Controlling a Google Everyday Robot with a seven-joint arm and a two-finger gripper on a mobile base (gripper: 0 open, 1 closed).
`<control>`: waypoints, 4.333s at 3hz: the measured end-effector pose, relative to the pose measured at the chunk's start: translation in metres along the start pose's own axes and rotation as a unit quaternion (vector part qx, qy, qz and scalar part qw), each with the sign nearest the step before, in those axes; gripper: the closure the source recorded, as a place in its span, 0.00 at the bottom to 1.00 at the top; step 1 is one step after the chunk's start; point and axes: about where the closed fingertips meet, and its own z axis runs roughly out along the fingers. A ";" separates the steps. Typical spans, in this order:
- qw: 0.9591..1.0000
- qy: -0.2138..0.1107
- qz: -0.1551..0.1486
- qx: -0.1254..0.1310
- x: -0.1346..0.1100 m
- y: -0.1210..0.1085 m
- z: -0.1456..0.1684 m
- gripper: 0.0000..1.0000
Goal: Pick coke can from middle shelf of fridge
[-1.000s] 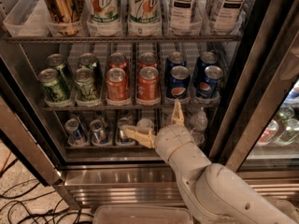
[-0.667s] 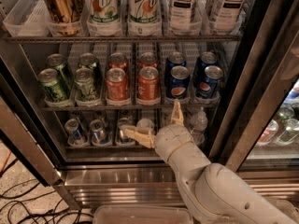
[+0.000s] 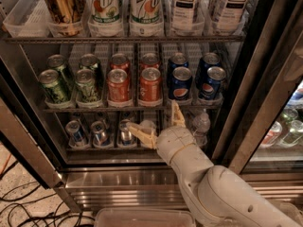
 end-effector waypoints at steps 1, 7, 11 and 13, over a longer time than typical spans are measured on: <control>1.000 0.000 0.000 0.000 0.000 0.000 0.000 0.27; 1.000 -0.017 0.000 -0.003 -0.001 -0.028 0.041 0.27; 0.999 -0.023 -0.006 -0.035 -0.005 -0.033 0.084 0.29; 0.999 -0.036 0.008 -0.024 -0.012 -0.047 0.097 0.33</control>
Offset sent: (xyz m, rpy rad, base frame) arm 0.0000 0.0000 0.0000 0.0000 0.0000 0.0000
